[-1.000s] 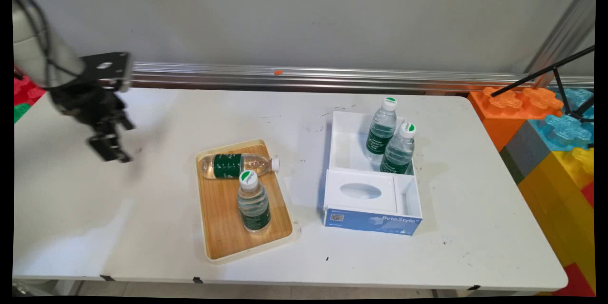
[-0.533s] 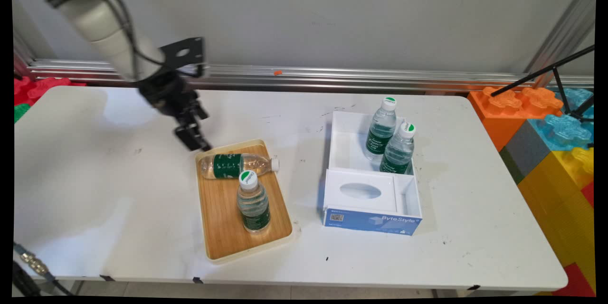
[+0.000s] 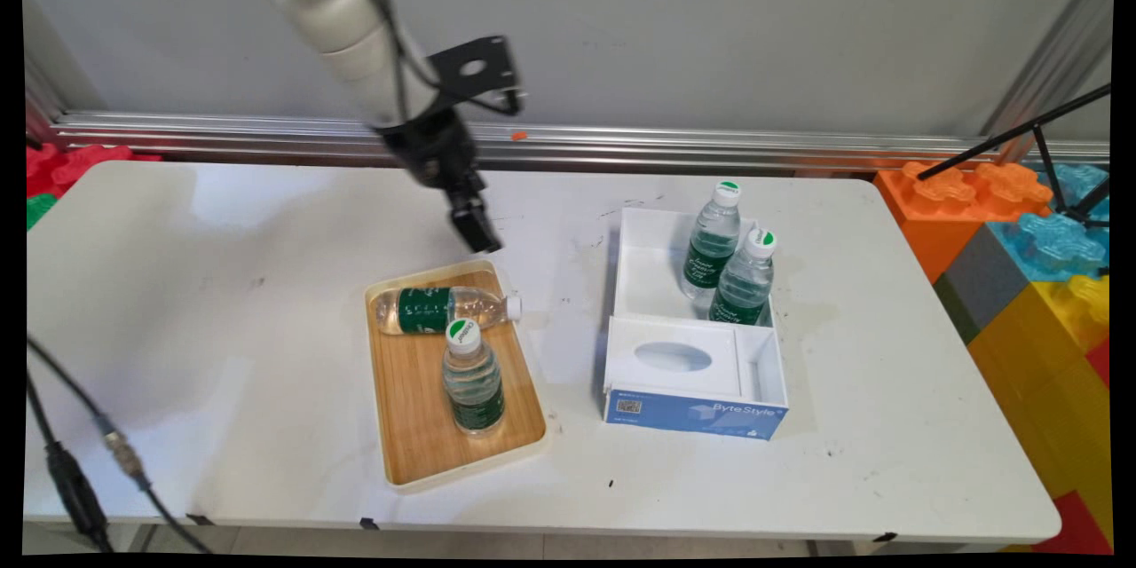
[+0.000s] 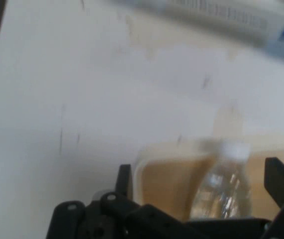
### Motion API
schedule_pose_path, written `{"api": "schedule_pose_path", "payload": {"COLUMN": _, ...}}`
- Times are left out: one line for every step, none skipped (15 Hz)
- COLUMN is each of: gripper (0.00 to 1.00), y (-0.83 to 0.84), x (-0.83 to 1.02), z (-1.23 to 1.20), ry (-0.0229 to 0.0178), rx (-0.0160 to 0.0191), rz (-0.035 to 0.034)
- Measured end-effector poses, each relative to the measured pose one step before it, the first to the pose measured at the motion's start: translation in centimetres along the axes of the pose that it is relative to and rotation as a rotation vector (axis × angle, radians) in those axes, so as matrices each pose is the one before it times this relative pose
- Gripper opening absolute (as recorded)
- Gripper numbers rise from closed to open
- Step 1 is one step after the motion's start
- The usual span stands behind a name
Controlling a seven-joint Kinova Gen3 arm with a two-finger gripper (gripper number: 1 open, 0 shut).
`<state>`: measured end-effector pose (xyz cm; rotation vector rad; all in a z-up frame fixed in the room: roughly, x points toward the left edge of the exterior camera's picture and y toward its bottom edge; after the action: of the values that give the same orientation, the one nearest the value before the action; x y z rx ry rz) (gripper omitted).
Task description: Pick up the green bottle from the white box
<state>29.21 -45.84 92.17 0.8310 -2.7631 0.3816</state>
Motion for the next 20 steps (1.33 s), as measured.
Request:
{"api": "schedule_pose_path", "payload": {"gripper": 1.00, "y": 0.330, "x": 1.386, "z": 0.167, "ry": 0.01319, "rx": -0.00307, "rz": -0.00039}}
{"api": "schedule_pose_path", "payload": {"gripper": 1.00, "y": 0.335, "x": 1.556, "z": 0.213, "ry": 0.01744, "rx": -0.00476, "rz": 0.00101}}
{"api": "schedule_pose_path", "payload": {"gripper": 1.00, "y": 0.277, "x": 1.506, "z": 0.259, "ry": 0.01933, "rx": -0.00674, "rz": 0.00125}}
{"api": "schedule_pose_path", "payload": {"gripper": 1.00, "y": 0.183, "x": 1.158, "z": 0.229, "ry": 0.01714, "rx": -0.00554, "rz": 0.00047}}
{"api": "schedule_pose_path", "payload": {"gripper": 1.00, "y": 0.110, "x": 1.218, "z": 0.265, "ry": 0.02163, "rx": -0.00628, "rz": -0.00103}}
{"api": "schedule_pose_path", "payload": {"gripper": 1.00, "y": 0.037, "x": 1.024, "z": 0.320, "ry": 0.02165, "rx": -0.00766, "rz": -0.00299}}
{"api": "schedule_pose_path", "payload": {"gripper": 1.00, "y": -0.042, "x": 0.757, "z": 0.279, "ry": 0.01954, "rx": -0.00645, "rz": -0.00252}}
{"api": "schedule_pose_path", "payload": {"gripper": 1.00, "y": -0.065, "x": 0.398, "z": 0.188, "ry": 0.01337, "rx": -0.00429, "rz": -0.00213}}
{"api": "schedule_pose_path", "payload": {"gripper": 1.00, "y": -0.137, "x": 0.493, "z": 0.318, "ry": 0.01934, "rx": -0.00633, "rz": -0.00295}}
{"api": "schedule_pose_path", "payload": {"gripper": 1.00, "y": -0.215, "x": 0.387, "z": 0.383, "ry": 0.02172, "rx": -0.00775, "rz": -0.00378}}
{"api": "schedule_pose_path", "payload": {"gripper": 1.00, "y": -0.184, "x": 0.213, "z": 0.401, "ry": 0.01868, "rx": -0.00866, "rz": -0.00387}}
{"api": "schedule_pose_path", "payload": {"gripper": 1.00, "y": -0.222, "x": 0.158, "z": 0.520, "ry": 0.02050, "rx": -0.01058, "rz": -0.00232}}
{"api": "schedule_pose_path", "payload": {"gripper": 1.00, "y": -0.142, "x": 0.062, "z": 0.328, "ry": 0.01169, "rx": -0.00610, "rz": -0.00079}}
{"api": "schedule_pose_path", "payload": {"gripper": 1.00, "y": -0.242, "x": 0.036, "z": 0.507, "ry": 0.01718, "rx": -0.00831, "rz": -0.00060}}
{"api": "schedule_pose_path", "payload": {"gripper": 1.00, "y": -0.313, "x": 0.030, "z": 0.653, "ry": 0.01925, "rx": -0.00952, "rz": 0.00107}}
{"api": "schedule_pose_path", "payload": {"gripper": 1.00, "y": -0.327, "x": -0.019, "z": 0.714, "ry": 0.01672, "rx": -0.01139, "rz": 0.00338}}
{"api": "schedule_pose_path", "payload": {"gripper": 1.00, "y": -0.313, "x": -0.093, "z": 0.626, "ry": 0.01297, "rx": -0.01022, "rz": 0.00274}}
{"api": "schedule_pose_path", "payload": {"gripper": 1.00, "y": -0.387, "x": -0.120, "z": 0.767, "ry": 0.01404, "rx": -0.01264, "rz": 0.00439}}
{"api": "schedule_pose_path", "payload": {"gripper": 1.00, "y": -0.454, "x": -0.146, "z": 0.802, "ry": 0.01262, "rx": -0.01022, "rz": 0.00611}}
{"api": "schedule_pose_path", "payload": {"gripper": 1.00, "y": -0.400, "x": -0.136, "z": 0.697, "ry": 0.00953, "rx": -0.00851, "rz": 0.00425}}
